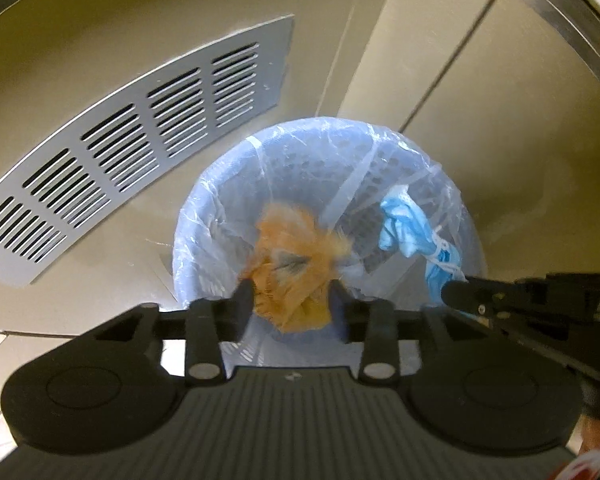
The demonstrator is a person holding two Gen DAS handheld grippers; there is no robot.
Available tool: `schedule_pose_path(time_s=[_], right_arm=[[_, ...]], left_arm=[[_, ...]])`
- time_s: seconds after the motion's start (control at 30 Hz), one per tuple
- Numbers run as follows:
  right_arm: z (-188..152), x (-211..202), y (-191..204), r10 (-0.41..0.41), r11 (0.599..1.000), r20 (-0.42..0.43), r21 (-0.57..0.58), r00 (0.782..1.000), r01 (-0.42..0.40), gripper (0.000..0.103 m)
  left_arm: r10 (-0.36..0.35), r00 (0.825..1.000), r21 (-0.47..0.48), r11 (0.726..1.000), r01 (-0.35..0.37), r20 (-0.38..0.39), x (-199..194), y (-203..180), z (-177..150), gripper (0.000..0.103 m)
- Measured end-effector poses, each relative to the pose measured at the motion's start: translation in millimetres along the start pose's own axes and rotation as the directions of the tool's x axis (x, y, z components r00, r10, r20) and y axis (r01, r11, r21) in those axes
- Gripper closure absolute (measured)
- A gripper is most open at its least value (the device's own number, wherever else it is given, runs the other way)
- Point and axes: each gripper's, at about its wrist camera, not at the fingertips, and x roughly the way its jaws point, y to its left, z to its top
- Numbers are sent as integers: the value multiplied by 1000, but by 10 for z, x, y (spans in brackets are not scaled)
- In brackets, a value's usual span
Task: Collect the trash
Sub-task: 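Open the left tool to drop the bag while the right tool drops the mask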
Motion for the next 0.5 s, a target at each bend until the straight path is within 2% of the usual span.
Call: schedule_pose_path(time_s=[0.5], right_arm=[[53, 23, 95, 27, 1000, 10, -7, 1000, -27, 96]], left_arm=[[26, 999, -23, 999, -26, 24, -177, 160, -92, 64]])
